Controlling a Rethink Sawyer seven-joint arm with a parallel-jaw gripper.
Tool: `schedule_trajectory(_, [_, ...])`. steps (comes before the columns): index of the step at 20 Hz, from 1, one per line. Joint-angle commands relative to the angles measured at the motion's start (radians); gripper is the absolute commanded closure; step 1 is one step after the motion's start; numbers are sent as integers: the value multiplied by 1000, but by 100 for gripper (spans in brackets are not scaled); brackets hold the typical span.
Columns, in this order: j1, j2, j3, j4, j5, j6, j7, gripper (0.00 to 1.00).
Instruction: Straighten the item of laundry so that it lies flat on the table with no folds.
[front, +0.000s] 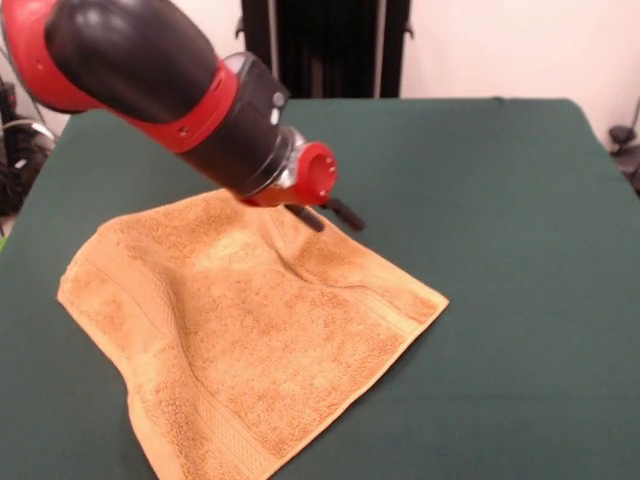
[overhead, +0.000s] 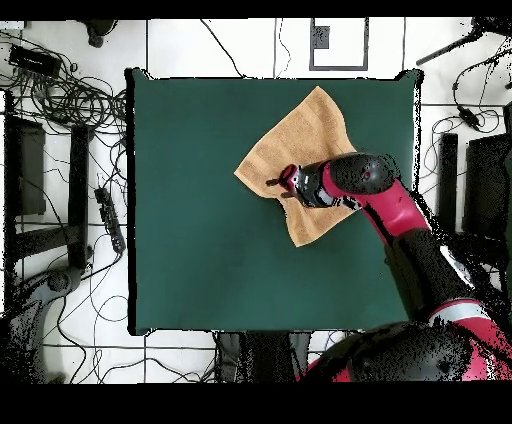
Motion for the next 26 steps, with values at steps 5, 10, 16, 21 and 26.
schedule_trajectory(5, [43, 7, 118, 113, 50, 36, 72, 0])
schedule_trajectory(10, [76, 58, 47, -50, -113, 24, -55, 0])
schedule_trajectory(16, [74, 128, 47, -161, -205, 10, -88, 0])
schedule_trajectory(21, [70, 155, 73, -204, -243, 21, -89, 0])
schedule_trajectory(26, [65, 161, 79, -217, -257, 33, -68, 0])
